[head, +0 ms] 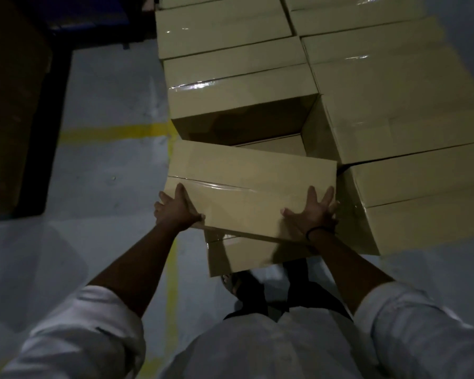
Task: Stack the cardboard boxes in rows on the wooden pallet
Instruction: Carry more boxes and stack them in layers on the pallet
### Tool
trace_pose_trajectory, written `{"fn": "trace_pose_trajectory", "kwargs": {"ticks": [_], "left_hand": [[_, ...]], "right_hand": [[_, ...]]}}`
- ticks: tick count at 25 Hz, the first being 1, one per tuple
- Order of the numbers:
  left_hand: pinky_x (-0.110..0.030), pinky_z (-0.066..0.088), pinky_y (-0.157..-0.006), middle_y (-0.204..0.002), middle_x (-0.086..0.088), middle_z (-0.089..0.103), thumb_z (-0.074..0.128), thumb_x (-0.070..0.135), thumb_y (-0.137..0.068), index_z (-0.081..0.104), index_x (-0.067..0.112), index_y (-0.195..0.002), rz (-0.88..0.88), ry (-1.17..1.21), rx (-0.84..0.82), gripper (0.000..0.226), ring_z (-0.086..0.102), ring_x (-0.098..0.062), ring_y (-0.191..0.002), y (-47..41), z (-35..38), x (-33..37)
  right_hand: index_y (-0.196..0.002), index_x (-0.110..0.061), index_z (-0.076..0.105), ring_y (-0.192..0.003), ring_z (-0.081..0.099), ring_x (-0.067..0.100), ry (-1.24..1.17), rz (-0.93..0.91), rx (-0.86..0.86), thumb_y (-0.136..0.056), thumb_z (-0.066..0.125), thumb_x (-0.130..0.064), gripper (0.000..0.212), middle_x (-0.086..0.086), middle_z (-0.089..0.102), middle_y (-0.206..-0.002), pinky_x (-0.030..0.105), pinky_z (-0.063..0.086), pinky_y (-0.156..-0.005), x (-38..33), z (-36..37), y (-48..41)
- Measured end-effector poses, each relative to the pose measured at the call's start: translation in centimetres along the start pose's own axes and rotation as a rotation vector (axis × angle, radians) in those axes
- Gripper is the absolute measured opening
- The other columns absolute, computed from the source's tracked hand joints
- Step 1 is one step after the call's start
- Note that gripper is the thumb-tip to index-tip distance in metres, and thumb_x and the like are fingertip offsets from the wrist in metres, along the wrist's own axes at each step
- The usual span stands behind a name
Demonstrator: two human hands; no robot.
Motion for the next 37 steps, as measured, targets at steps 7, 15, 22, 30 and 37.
{"fn": "trace_pose_trajectory", "kwargs": {"ticks": [7,15,22,30,37], "left_hand": [[-0.058,0.035,-0.106,-0.146,-0.023,0.025,0.082,0.079,-0.048,0.01,0.033,-0.155,0.034,-0.019,0.039,0.136,0.035,-0.051,-0.13,0.6,-1.4,-1.1],[-0.057,0.036,-0.106,-0.148,-0.025,0.028,0.075,0.084,-0.053,0.018,0.03,-0.157,0.016,0.06,0.157,0.13,0.037,-0.052,-0.129,0.7,-2.4,-0.1],[-0.06,0.039,-0.105,-0.152,-0.025,0.024,0.088,0.058,-0.065,0.024,0.029,-0.155,-0.024,0.188,0.143,0.115,0.033,-0.054,-0.132,-1.9,-0.6,4.3],[-0.062,0.037,-0.105,-0.162,-0.021,-0.001,0.09,0.028,-0.074,0.007,0.03,-0.161,-0.029,0.17,0.07,0.12,0.029,-0.062,-0.132,-2.3,1.1,5.0],[-0.059,0.039,-0.105,-0.157,-0.023,0.005,0.092,0.031,-0.069,0.012,0.032,-0.158,0.004,0.163,0.092,0.119,0.031,-0.06,-0.13,-4.2,-0.9,6.6]], "right_hand": [[-0.156,-0.04,0.017,-0.148,0.007,0.049,-0.129,0.019,0.019,-0.071,0.074,-0.068,0.106,0.007,-0.005,-0.167,0.07,0.03,-0.109,-0.5,-2.5,-2.8],[-0.148,-0.036,0.036,-0.142,0.02,0.046,0.094,-0.228,0.135,-0.072,0.073,-0.066,0.09,0.002,0.005,-0.165,0.061,0.029,-0.113,-6.1,-8.6,-8.1],[-0.153,-0.034,0.033,-0.151,0.007,0.034,0.074,-0.38,0.01,-0.073,0.078,-0.059,0.095,0.002,0.001,-0.168,0.054,0.017,-0.118,-6.3,-12.0,-14.2],[-0.159,-0.034,-0.007,-0.151,-0.01,0.045,0.48,-0.371,-0.115,-0.071,0.075,-0.068,0.124,0.013,-0.018,-0.166,0.062,0.01,-0.121,-0.9,-7.8,-13.9],[-0.159,-0.029,0.002,-0.151,0.0,0.045,0.474,-0.392,-0.017,-0.075,0.072,-0.067,0.116,0.012,-0.006,-0.167,0.061,0.019,-0.119,-1.3,-8.2,-14.7]]}}
Point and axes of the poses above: each hand's wrist, its own y-axis away from the middle knuckle, its own z-axis out of the palm, x = y × z, the point moved 8 cm from there along -y, towards the middle knuckle
